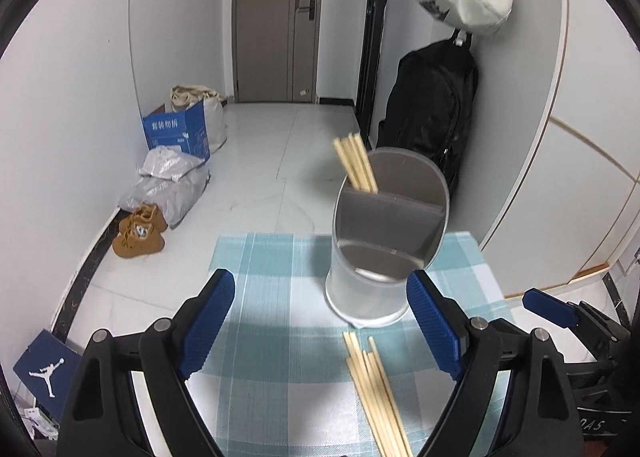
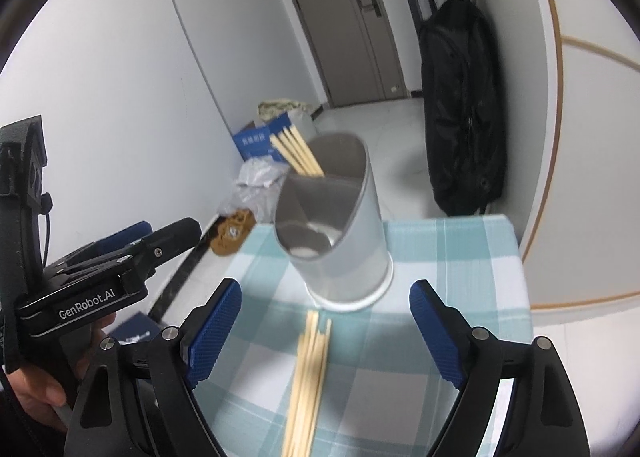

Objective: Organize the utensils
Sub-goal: 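Lower both open tools toward the chopsticks lying beside the holder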

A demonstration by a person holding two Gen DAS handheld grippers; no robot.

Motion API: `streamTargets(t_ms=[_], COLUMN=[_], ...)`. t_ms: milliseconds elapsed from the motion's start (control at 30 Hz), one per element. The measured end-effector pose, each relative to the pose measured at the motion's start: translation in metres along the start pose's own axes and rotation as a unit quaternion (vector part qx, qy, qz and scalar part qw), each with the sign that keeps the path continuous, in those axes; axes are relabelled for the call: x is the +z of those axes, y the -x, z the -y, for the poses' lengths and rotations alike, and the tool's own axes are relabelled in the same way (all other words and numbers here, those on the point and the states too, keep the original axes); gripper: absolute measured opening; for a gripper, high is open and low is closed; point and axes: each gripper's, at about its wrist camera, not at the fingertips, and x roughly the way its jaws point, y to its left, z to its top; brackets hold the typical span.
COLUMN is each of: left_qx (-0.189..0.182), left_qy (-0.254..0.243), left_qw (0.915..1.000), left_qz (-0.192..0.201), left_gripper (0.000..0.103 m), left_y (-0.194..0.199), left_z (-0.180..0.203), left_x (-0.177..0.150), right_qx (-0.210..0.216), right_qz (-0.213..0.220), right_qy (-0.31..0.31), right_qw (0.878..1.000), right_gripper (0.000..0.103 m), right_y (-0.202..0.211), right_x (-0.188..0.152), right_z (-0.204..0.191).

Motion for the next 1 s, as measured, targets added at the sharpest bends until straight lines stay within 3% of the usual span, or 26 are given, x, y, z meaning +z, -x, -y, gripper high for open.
streamTargets(t_ms=[300,500,767,1000], left_qx=[-0.003,0.007,0.022,0.025], left_qy=[0.029,0.044,0.097,0.134], left_qw=[0.9985,0.9974,0.9915,0.9855], left_qz=[-0.046,-0.056,-0.084,-0.101], left_gripper=[0.085,0.085,0.085,0.085], left_y=[-0.029,-0.033,-0.044,-0.049], left_z=[-0.016,-0.027,-0.057,-0.076], left_x=[-0.014,-0.014,-0.010,-0.013], right_qx=[-0.009,-0.011,-0.017,-0.027], right_qz=[-0.063,-0.110,-0.177,-0.205], right_qy=[-0.001,-0.003,0.003,0.015], right_qw=[0.998,0.994,0.984,0.978], right_gripper=[0.085,0.068,0.042,0.032], right_y=[-0.035,-0.061,-0.100,-0.136], right_x=[-0.020,-0.030,-0.036,-0.036], right_z=[0.008,0.010,0.005,-0.009])
